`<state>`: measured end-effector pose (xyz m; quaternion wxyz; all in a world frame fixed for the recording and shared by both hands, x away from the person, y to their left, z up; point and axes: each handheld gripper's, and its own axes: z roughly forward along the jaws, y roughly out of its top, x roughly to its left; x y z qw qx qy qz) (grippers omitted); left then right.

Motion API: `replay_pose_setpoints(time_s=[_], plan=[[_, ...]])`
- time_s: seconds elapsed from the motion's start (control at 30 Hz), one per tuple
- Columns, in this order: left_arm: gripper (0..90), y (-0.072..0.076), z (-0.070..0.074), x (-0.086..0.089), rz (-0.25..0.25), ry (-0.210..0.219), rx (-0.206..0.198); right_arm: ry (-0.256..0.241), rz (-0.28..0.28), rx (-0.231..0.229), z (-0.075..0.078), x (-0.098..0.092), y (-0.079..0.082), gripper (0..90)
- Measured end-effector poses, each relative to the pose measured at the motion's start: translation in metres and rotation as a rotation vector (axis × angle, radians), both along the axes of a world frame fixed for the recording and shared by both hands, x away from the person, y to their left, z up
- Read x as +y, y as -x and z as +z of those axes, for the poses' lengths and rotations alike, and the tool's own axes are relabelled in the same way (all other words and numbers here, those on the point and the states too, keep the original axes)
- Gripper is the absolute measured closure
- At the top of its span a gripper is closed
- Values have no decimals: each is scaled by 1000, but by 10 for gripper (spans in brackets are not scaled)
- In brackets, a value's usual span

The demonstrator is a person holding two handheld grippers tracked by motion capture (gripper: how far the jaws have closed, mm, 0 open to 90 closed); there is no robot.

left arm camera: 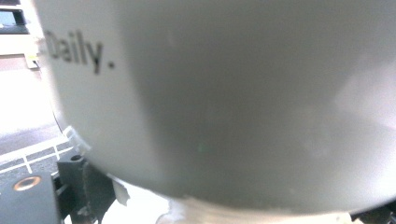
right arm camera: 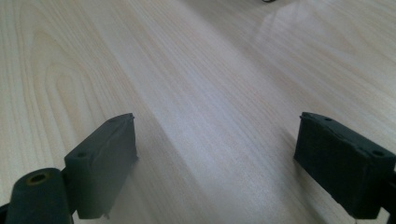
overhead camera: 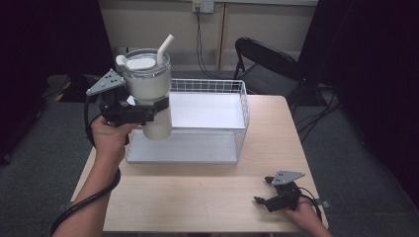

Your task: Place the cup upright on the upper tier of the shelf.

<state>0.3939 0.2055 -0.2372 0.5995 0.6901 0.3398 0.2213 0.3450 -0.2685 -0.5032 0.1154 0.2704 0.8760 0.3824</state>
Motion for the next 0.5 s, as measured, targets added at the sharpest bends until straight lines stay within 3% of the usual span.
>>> replay_pose_setpoints(time_s=[0.5], plan=[[93,-19,8,-9,33,-14,-2,-1,0,1,0,0,0,122]])
